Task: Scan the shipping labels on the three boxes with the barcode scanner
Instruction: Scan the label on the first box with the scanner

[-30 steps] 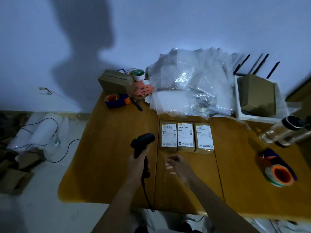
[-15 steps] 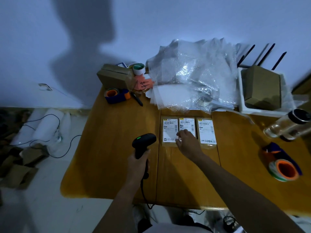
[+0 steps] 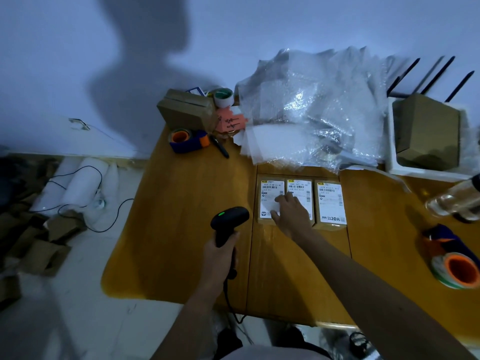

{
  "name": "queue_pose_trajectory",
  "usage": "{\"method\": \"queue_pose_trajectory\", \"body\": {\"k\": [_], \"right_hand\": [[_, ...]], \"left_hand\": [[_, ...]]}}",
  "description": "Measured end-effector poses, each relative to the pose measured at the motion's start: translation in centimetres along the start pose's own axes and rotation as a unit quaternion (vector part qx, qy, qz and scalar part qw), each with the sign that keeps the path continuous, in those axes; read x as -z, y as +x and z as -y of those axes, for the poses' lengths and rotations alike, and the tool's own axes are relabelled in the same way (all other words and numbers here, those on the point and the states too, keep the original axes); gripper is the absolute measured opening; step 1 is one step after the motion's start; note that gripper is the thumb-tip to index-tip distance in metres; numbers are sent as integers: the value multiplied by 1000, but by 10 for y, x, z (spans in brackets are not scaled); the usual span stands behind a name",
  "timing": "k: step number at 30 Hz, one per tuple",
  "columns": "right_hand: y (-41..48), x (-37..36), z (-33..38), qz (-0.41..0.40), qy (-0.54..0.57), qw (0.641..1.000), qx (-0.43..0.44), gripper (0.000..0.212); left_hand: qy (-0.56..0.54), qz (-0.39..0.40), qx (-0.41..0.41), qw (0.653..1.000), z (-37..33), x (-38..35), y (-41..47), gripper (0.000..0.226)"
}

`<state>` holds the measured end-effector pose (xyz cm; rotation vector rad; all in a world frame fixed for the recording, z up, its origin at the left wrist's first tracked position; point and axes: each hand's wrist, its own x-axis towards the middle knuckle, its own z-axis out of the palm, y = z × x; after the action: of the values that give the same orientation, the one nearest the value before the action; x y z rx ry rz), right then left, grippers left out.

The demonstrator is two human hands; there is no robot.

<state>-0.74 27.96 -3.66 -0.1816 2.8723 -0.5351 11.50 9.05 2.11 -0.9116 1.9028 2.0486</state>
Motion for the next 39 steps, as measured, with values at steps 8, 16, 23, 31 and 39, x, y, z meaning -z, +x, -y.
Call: {"method": "queue_pose_trajectory", "body": {"k": [8,16,23,31,39], "right_hand": [[-1,-10,10,-4,23,1000,-9,54],[10,-22,45,0,144,981,-128,93],[21,-35,47,63,191,954,-223,99],[31,-34,43,122,234,930,-257,101],[36,-35,37,125,252,923,-265,115]], "left_hand": [[8,3,6,1000,3,2,2,16],[6,-13,11,1000,6,10,2,18],[-1,-30,18,999,5,20,1,22],[-25,-36,22,999,5,29,1,18],[-35,-25,22,999,4,32,-1,18]]}}
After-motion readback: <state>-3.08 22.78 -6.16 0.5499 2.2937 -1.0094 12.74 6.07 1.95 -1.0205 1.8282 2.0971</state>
